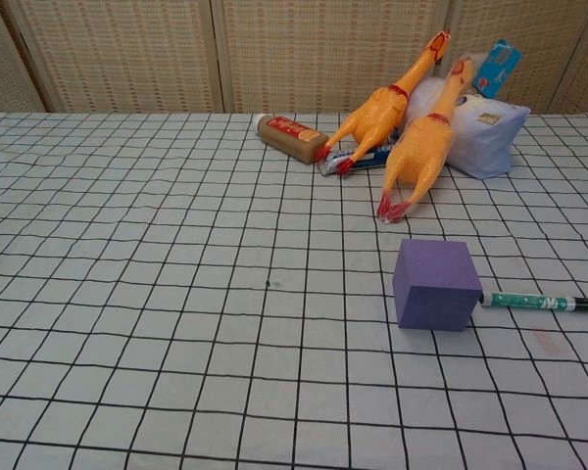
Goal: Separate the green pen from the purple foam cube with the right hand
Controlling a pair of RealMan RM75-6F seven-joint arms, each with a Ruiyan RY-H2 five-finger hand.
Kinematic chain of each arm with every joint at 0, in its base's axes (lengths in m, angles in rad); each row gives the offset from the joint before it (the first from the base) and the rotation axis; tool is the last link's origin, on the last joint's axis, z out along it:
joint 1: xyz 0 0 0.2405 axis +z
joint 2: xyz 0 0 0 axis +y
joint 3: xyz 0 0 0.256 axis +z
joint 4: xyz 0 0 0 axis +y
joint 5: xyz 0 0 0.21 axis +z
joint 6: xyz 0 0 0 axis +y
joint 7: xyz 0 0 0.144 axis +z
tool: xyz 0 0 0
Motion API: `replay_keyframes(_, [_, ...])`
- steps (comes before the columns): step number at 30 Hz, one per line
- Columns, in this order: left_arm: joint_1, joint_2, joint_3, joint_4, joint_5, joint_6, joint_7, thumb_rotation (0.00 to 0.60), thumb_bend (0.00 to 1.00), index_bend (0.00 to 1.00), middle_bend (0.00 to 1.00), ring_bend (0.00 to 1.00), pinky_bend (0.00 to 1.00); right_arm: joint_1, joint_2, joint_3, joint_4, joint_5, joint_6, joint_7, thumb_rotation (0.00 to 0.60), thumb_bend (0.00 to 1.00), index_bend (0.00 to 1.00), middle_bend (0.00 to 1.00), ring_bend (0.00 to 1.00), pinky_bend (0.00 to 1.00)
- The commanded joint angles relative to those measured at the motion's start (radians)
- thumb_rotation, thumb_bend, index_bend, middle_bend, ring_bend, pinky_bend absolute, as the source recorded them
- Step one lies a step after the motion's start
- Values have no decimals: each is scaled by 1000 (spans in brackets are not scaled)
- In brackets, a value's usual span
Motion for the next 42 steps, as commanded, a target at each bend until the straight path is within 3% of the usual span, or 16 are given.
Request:
replay_keyframes(1, [2, 3, -1, -4, -5, 1, -3, 600, 374, 0, 0, 0, 74, 5, 4, -3, -15, 19, -28, -23, 600, 144, 0, 0, 0, 79])
replay_keyframes(8, [0, 9, 0, -6, -5, -2, -24, 600, 374, 0, 0, 0, 74, 23, -28, -6, -34, 61, -94, -67, 600, 148, 6, 11, 0, 72])
replay_keyframes(13, [-7, 16, 5, -9, -1, -18, -44, 600, 371, 0, 0, 0, 74, 68, -75, 15, -47, 105, -170, -152, 600, 164, 248, 190, 5, 72])
replay_keyframes(17, [-10, 21, 10, -10, 6, -21, -59, 600, 372, 0, 0, 0, 74, 116, -133, 43, -39, 173, -243, -264, 600, 191, 379, 294, 56, 75])
replay_keyframes(29, [-17, 37, 15, -14, -3, -44, -95, 600, 374, 0, 0, 0, 78, 218, -288, 89, 48, 325, -364, -412, 600, 234, 468, 356, 118, 117])
replay_keyframes(42, [-25, 48, 18, -12, -5, -58, -132, 600, 375, 0, 0, 0, 77, 271, -368, 93, 90, 414, -375, -544, 600, 237, 474, 362, 128, 123])
